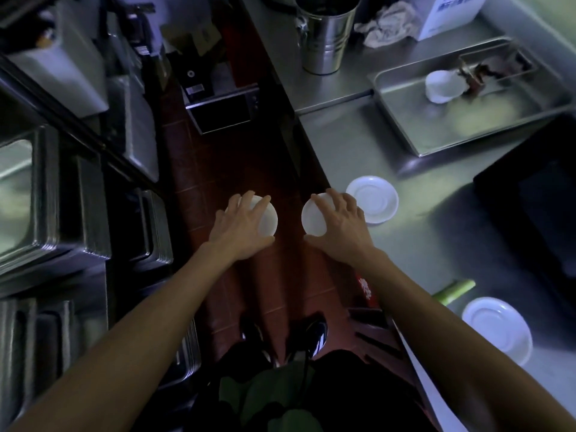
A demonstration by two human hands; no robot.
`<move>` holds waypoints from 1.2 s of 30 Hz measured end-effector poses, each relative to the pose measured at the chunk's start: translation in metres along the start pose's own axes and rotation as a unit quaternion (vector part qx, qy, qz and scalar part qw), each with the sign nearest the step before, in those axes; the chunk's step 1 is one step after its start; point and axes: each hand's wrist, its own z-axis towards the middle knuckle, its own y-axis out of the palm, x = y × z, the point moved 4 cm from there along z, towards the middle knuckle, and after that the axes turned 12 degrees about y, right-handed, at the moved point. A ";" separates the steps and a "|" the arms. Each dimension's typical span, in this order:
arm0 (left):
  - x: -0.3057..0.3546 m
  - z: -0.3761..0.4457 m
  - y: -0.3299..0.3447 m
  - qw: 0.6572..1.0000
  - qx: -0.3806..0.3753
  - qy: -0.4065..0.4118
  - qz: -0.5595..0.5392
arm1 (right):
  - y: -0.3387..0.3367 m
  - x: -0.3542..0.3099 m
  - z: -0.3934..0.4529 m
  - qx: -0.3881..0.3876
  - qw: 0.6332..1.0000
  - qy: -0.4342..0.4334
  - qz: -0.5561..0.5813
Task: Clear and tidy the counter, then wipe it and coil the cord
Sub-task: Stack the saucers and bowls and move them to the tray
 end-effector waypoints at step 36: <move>-0.022 0.350 -0.071 0.966 -0.052 0.252 0.005 | -0.067 0.081 0.183 0.092 0.944 0.314 0.037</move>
